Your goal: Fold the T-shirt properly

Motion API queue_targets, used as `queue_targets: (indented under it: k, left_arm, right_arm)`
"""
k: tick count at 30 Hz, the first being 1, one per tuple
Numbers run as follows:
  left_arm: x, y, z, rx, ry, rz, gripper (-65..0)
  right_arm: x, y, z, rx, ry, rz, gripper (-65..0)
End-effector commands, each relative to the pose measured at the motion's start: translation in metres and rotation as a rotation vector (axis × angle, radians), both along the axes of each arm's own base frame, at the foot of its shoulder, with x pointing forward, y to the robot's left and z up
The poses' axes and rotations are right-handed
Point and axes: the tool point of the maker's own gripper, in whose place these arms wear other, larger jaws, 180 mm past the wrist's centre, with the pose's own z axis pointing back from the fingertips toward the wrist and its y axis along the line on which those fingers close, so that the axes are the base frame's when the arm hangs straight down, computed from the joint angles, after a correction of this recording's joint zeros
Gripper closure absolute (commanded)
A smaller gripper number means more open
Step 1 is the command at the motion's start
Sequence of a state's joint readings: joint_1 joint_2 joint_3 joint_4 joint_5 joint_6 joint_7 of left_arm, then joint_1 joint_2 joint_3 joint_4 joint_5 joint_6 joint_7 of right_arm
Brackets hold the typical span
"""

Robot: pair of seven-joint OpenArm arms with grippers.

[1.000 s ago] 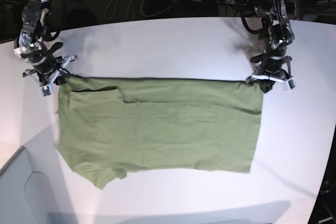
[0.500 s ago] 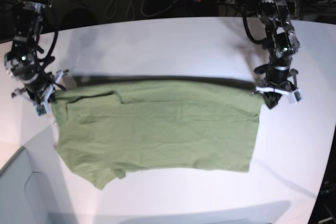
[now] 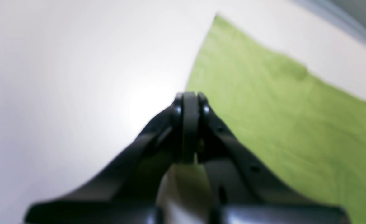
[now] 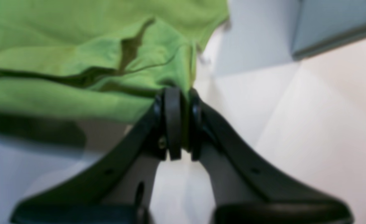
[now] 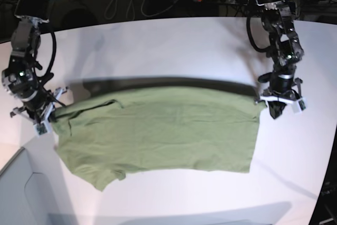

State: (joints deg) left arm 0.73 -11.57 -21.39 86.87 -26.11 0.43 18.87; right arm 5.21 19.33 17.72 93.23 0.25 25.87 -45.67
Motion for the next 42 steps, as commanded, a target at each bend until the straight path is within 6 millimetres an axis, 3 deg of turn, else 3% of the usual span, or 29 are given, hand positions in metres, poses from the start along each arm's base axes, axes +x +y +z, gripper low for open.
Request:
queue_targets:
  k: [1,4,9,18,20,23,26,32,42]
  left_arm:
    - [0.01,0.004,0.02,0.021,-0.061,0.003,0.0]
    - [0.017,0.004,0.021,0.005,-0.038,-0.007,0.0]
    - [0.019,0.015,0.024,-0.013,-0.022,0.02,0.0]
    - [-0.023,0.004,-0.022,-0.048,0.094,0.026,0.0]
    - [-0.032,0.002,-0.033,-0.06,0.123,0.033,-7.4]
    - [-0.043,0.001,-0.043,-0.064,0.148,0.035,-23.9]
    - [-0.046,-0.005,-0.048,-0.082,0.154,0.037,-32.6]
    - [-0.047,-0.01,-0.052,-0.092,0.166,0.028,-33.4]
    - [-0.06,-0.025,-0.077,-0.137,0.226,0.021,-33.4]
  right_arm:
    - [0.013,-0.006,0.014,-0.01,-0.04,0.003,0.0]
    - [0.025,-0.008,0.01,0.021,-0.031,-0.016,0.0]
    - [0.028,-0.01,0.006,0.037,-0.019,-0.03,0.0]
    - [0.004,-0.001,-0.021,0.054,0.042,-0.022,0.0]
    - [0.003,0.0,-0.021,0.055,0.042,-0.021,0.0]
    - [0.003,0.0,-0.021,0.056,0.042,-0.021,0.0]
    - [0.003,0.0,-0.021,0.056,0.042,-0.021,0.0]
    - [0.002,0.0,-0.022,0.055,0.046,-0.022,0.0]
    - [-0.006,0.0,-0.03,0.056,0.068,-0.022,0.0]
